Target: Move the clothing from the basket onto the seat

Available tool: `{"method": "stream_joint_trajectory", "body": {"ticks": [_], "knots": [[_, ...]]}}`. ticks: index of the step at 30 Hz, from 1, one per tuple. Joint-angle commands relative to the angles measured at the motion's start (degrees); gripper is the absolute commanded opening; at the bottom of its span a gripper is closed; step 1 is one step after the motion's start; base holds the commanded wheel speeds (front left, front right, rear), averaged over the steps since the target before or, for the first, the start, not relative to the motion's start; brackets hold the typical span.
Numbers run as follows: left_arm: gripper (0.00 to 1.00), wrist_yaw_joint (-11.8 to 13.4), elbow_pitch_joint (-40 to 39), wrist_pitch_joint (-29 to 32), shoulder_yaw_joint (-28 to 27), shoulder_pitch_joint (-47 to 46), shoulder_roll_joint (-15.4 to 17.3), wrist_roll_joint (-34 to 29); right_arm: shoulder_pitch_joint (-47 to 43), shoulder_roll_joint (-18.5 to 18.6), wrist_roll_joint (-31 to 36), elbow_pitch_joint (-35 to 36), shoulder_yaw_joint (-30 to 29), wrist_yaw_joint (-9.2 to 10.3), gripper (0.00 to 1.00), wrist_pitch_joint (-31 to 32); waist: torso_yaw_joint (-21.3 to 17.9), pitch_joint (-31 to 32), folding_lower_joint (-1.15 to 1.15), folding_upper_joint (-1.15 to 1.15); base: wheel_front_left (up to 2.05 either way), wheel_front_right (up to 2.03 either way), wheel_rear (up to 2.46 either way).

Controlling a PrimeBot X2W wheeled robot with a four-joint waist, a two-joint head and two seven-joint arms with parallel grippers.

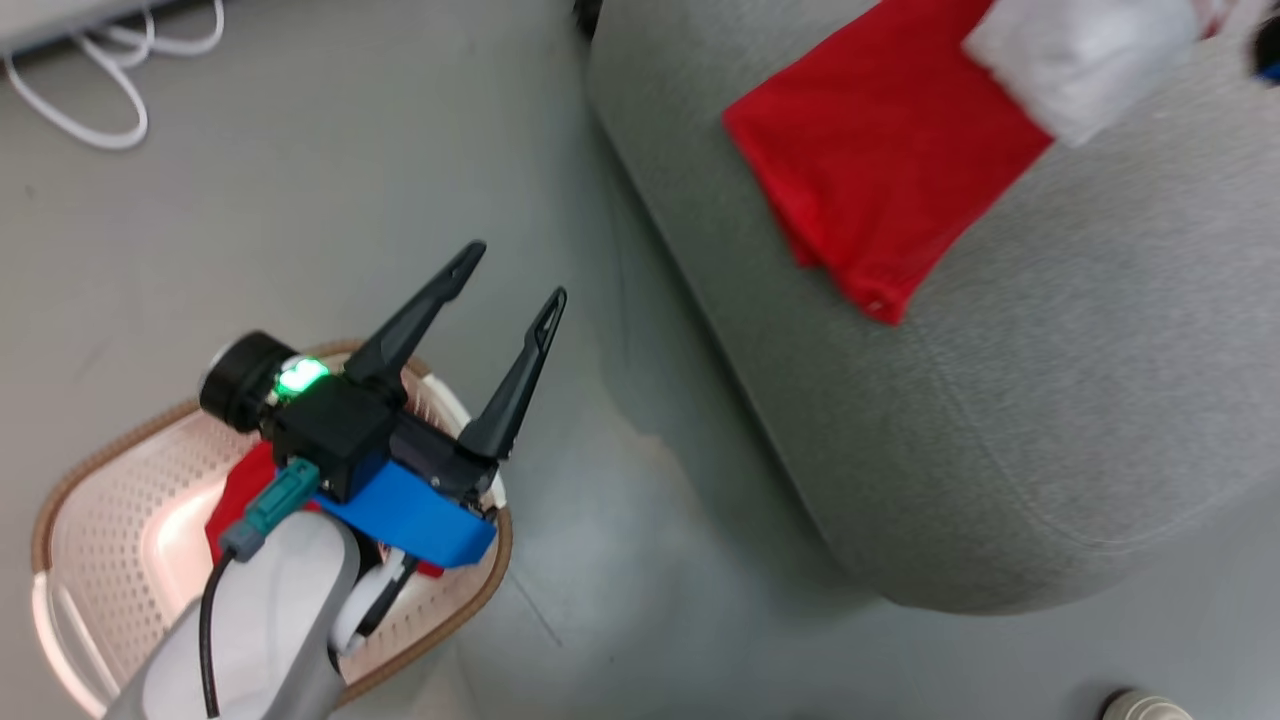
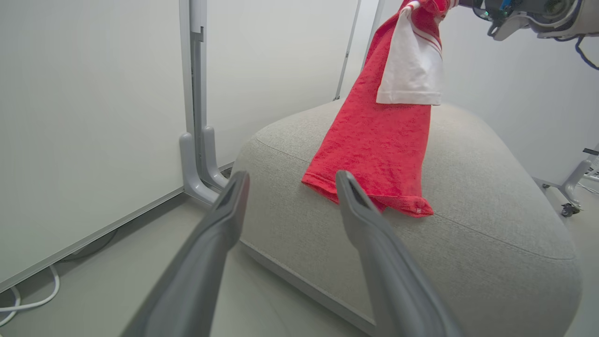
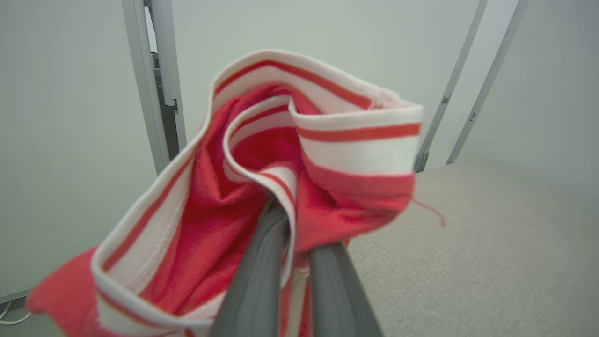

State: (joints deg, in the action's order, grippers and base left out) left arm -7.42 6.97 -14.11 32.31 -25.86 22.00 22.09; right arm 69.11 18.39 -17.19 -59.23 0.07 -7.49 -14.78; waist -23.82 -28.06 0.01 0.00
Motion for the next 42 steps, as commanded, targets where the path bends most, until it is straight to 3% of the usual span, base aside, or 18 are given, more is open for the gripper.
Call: {"method": "stream_joint_trajectory", "body": {"ticks": [1, 6, 15, 28, 29, 30, 32, 42], "knots": [[1.0, -0.08, -1.23, 0.37, 0.48, -2.41, 0.88, -0.56, 1.93, 2.45, 1.39, 0.0, -3.6, -0.01, 0.0, -0.45, 4.01, -6.69, -0.01, 0.0, 0.0, 0.0, 0.0], [1.0, -0.08, -3.95, 1.37, 1.15, -5.74, 1.8, -1.26, -0.42, 5.22, 6.52, 2.78, -13.45, -0.01, 0.0, -0.47, 6.08, -11.89, -0.01, 0.0, 0.0, 0.0, 0.0], [1.0, 0.15, -5.65, 2.15, 1.18, -8.24, 2.7, -1.75, -7.59, 0.37, 16.29, 3.22, -26.1, -0.01, 0.0, -0.45, 7.59, -15.93, -0.01, 0.0, 0.0, 0.0, 0.0], [1.0, 0.54, -3.92, 1.35, 1.37, -7.91, 2.19, -0.63, -8.14, -2.92, 22.41, 3.42, -32.24, -0.01, 0.0, -0.44, 7.78, -14.17, -0.01, 0.0, 0.0, 0.0, 0.0], [1.0, 0.54, -3.6, 1.26, 1.44, -7.81, 2.05, -0.45, -8.03, -3.0, 22.69, 2.75, -32.3, -0.01, 0.06, -0.44, 7.81, -13.79, -0.01, 0.0, 0.0, 0.0, 0.0], [1.0, 0.59, -3.24, 1.06, 1.48, -7.71, 1.86, -0.4, -7.82, -2.79, 22.95, 2.2, -32.29, -0.01, 0.34, -0.44, 7.86, -13.35, -0.01, 0.0, 0.0, 0.0, 0.0], [1.0, 0.58, -2.33, 0.73, 1.71, -7.28, 1.39, -0.2, -8.01, -2.8, 23.69, 1.5, -32.18, -0.01, 1.0, -0.44, 8.02, -12.13, -0.01, 0.0, 0.0, 0.0, 0.0], [1.0, 0.48, 3.9, -1.14, -0.11, -0.54, -3.81, 2.62, -14.68, -3.0, 24.92, 0.56, -25.38, -0.01, 1.0, -0.44, 9.56, 2.91, -0.01, 0.0, 0.0, 0.0, 0.0]]}}
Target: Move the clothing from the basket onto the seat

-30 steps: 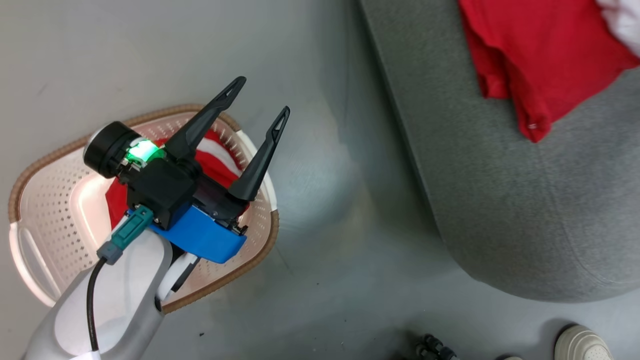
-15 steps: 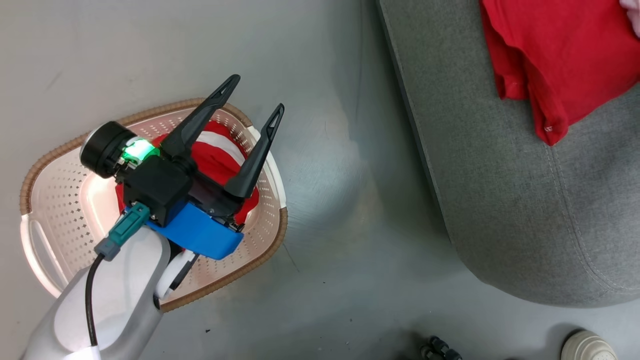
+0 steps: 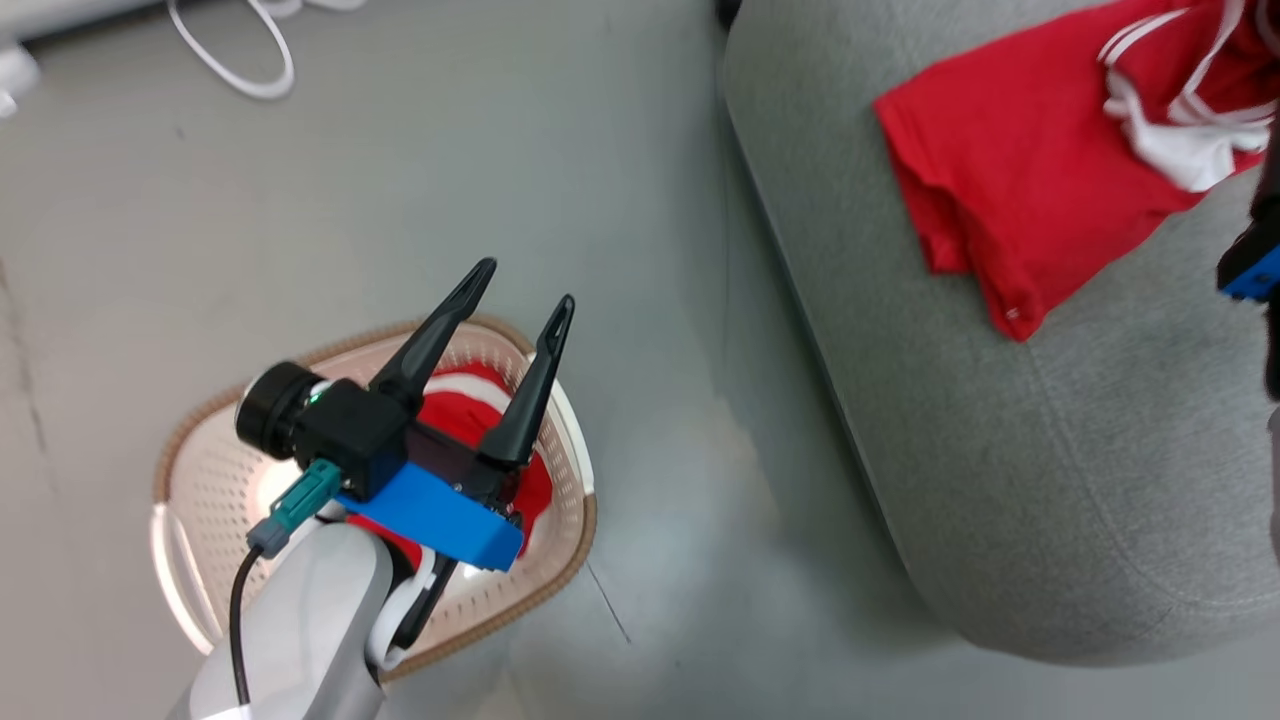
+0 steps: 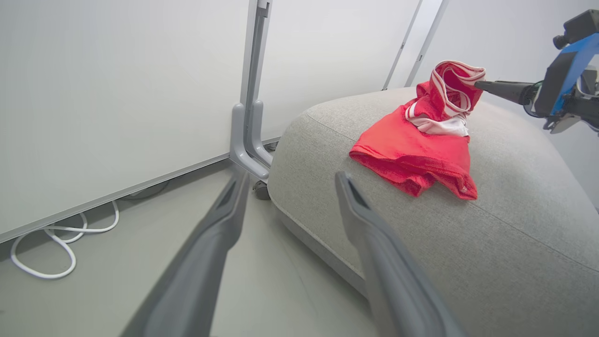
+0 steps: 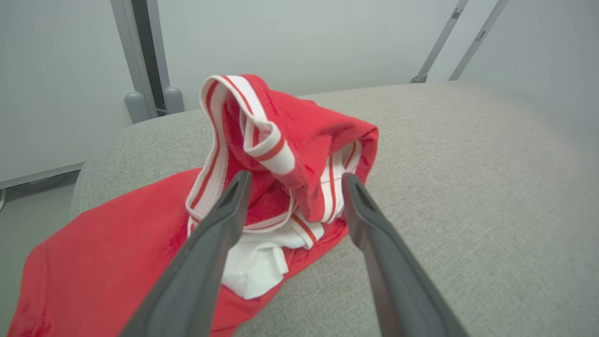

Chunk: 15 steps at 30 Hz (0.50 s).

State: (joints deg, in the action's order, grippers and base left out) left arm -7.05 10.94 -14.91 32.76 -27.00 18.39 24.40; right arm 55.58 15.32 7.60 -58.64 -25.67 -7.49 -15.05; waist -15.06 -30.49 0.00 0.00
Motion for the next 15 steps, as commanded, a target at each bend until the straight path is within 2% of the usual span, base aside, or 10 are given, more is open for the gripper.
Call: {"method": "stream_joint_trajectory", "body": {"ticks": [1, 7, 15], "knots": [[1.0, 0.11, 0.02, -0.32, -1.4, 1.61, -0.7, 0.44, -1.93, -0.11, 0.08, 0.12, 1.27, -0.01, 1.0, -0.18, 0.93, 6.98, 0.0, 0.0, 0.0, 0.0, 0.0], [1.0, 0.07, 0.07, -0.33, -7.33, 9.57, -3.64, 0.47, -7.53, -1.85, -2.22, 3.34, 8.36, -0.01, 1.0, -0.18, 2.24, 15.54, 0.0, 0.0, 0.0, 0.0, 0.0], [1.0, -0.24, 0.6, -0.29, -14.86, 17.91, -6.58, -0.71, -19.2, -4.07, -8.5, 13.84, 16.65, -0.01, 1.0, -0.17, 5.84, 23.07, 0.0, 0.0, 0.0, 0.0, 0.0]]}}
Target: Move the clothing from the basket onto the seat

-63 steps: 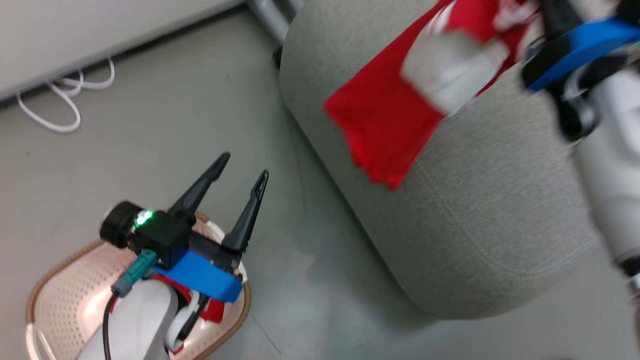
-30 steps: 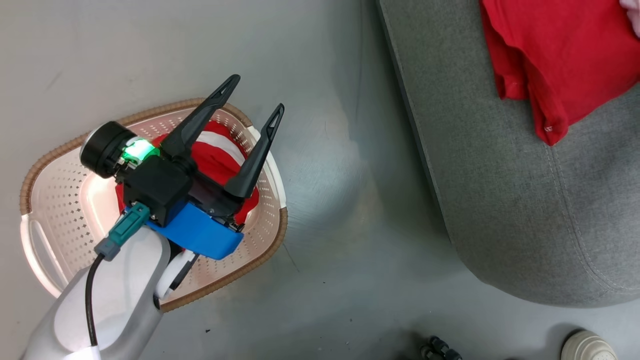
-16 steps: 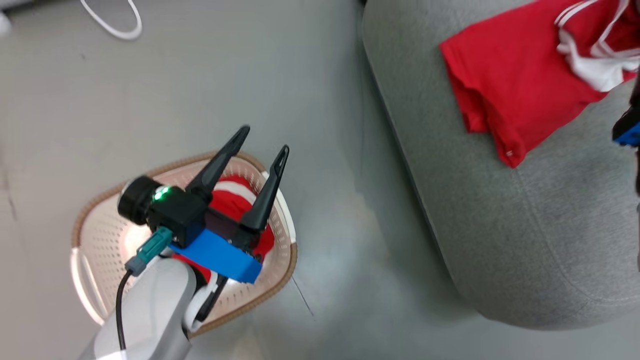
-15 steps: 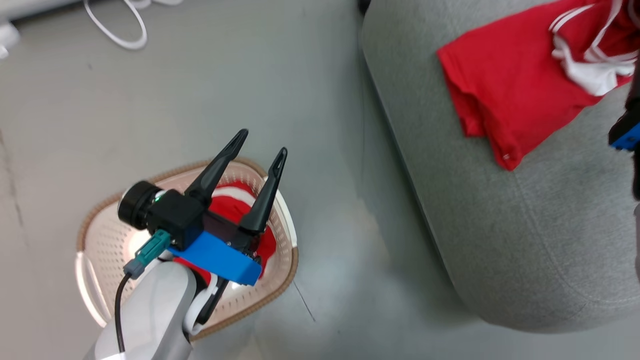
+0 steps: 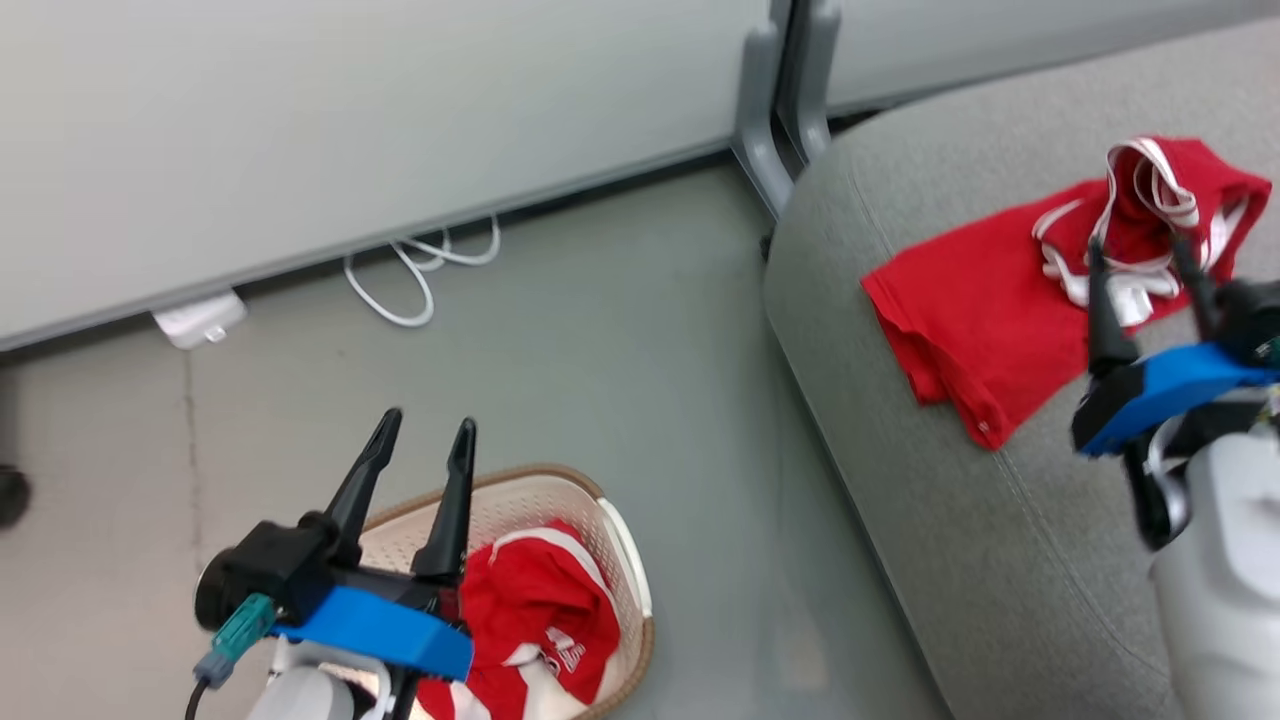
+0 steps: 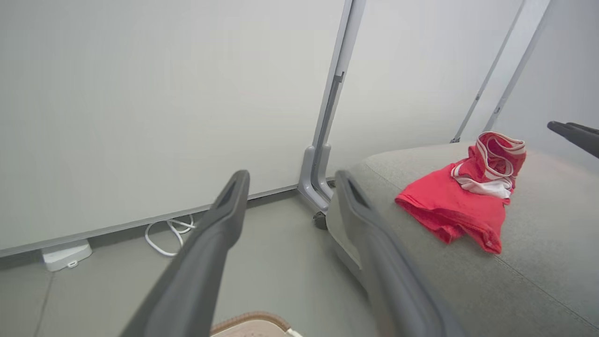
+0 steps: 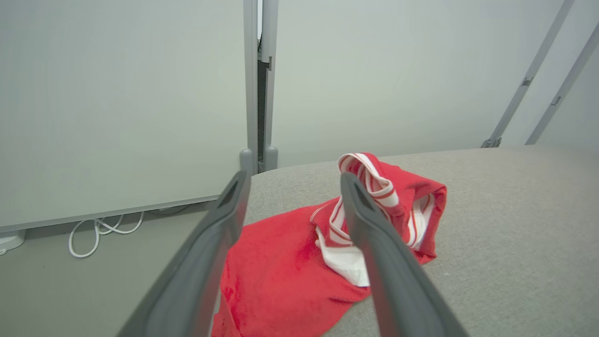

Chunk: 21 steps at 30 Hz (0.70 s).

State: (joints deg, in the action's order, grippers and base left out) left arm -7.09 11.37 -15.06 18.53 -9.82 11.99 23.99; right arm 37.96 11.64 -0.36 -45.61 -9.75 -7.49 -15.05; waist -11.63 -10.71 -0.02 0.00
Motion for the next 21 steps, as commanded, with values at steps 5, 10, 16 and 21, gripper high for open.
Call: {"method": "stream_joint_trajectory", "body": {"ticks": [5, 10, 16, 21], "knots": [[1.0, -0.39, 0.99, -0.15, -4.34, 4.37, -1.06, -0.91, -8.42, -1.42, -2.97, 7.93, 5.57, -0.01, 1.0, 0.91, 4.75, 6.65, 0.02, 0.0, 0.0, 0.0, 0.0], [1.0, -0.51, 1.93, -0.15, -7.79, 7.09, -1.74, -1.32, -15.27, -2.6, -4.13, 16.14, 7.89, -0.01, 1.0, 3.12, 7.16, 9.14, 0.02, 0.0, 0.0, 0.0, 0.0], [1.0, -0.52, 2.6, -0.16, -11.61, 9.8, -2.12, -1.95, -23.05, -4.8, -3.35, 25.17, 8.76, -0.01, 1.0, 5.88, 9.56, 10.68, 0.02, 0.0, 0.0, 0.0, 0.0], [1.0, -0.55, 2.91, -0.16, -14.32, 11.42, -2.7, -2.46, -29.06, -7.12, -2.8, 31.24, 10.29, -0.01, 1.0, 8.5, 11.26, 11.21, 0.02, 0.0, 0.0, 0.0, 0.0]]}}
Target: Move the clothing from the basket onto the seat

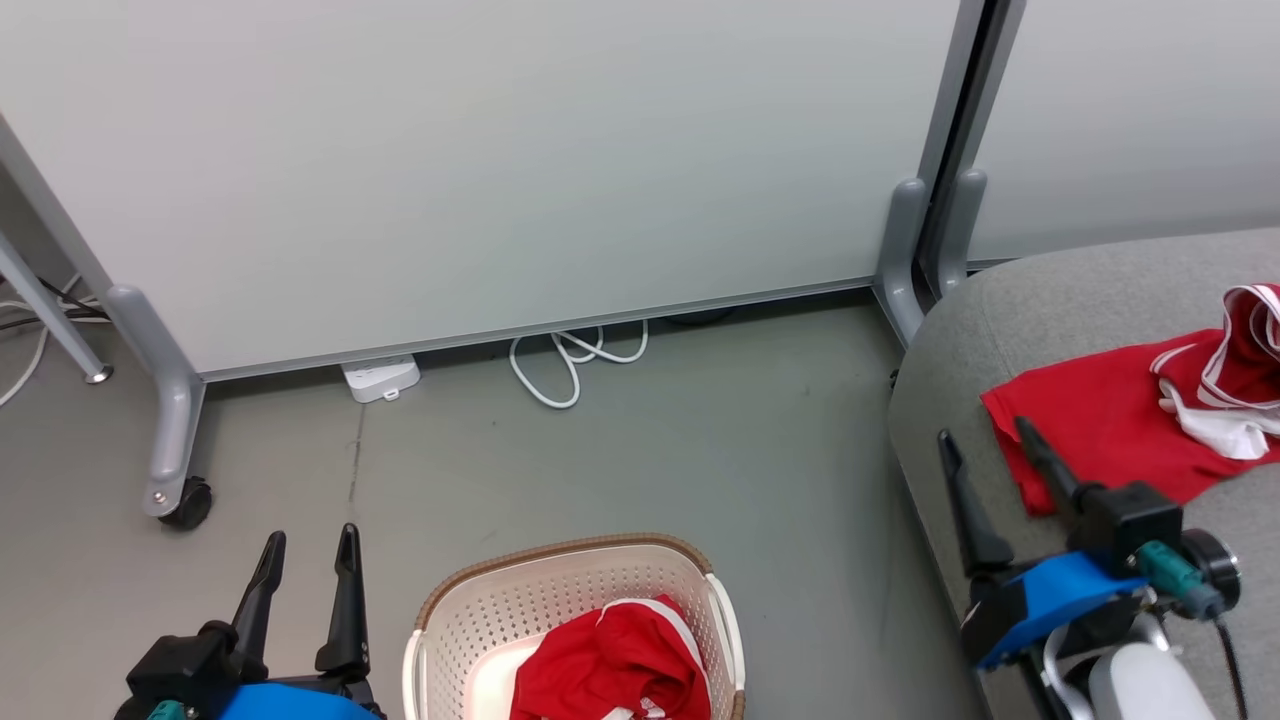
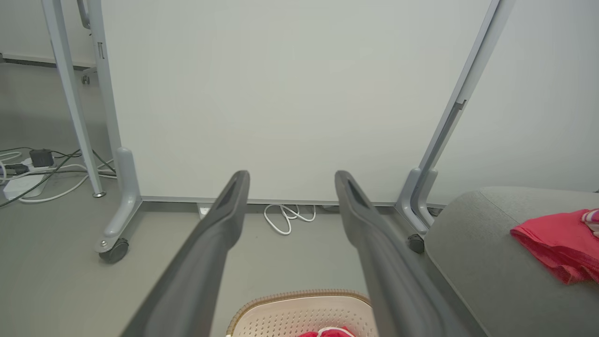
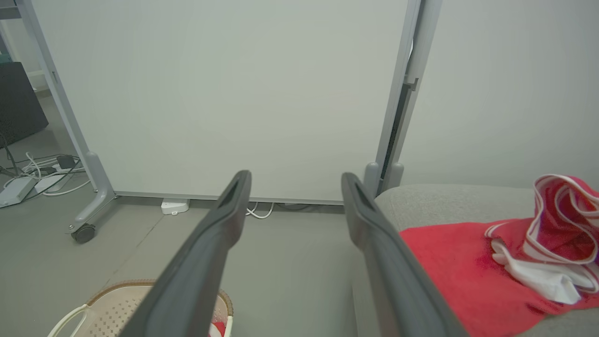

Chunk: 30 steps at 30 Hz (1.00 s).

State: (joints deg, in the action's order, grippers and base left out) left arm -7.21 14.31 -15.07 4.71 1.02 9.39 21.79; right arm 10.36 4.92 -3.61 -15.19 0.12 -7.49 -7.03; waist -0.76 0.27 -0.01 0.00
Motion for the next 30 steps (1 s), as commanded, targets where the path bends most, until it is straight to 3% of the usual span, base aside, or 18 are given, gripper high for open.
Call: {"method": "stream_joint_trajectory", "body": {"ticks": [1, 24, 30], "knots": [[1.0, -0.43, -0.09, -0.15, -0.92, 0.89, -0.27, -0.4, -2.09, -0.62, 0.52, 1.48, 0.75, -0.01, 1.0, 0.93, 0.57, 0.3, 0.01, 0.0, 0.0, 0.0, 0.0], [1.0, -0.32, -0.37, -0.15, -1.22, 1.64, -2.07, -1.41, -5.75, -2.06, -0.28, 7.95, 0.69, -0.01, 1.0, 3.63, 0.79, -0.9, 0.01, 0.0, 0.0, 0.0, 0.0], [1.0, -0.32, -0.73, -0.15, -0.63, -0.45, -2.04, -1.54, -3.71, -2.07, -0.7, 8.92, 1.22, -0.01, 1.0, 3.59, 0.41, -4.01, 0.01, 0.0, 0.0, 0.0, 0.0]]}}
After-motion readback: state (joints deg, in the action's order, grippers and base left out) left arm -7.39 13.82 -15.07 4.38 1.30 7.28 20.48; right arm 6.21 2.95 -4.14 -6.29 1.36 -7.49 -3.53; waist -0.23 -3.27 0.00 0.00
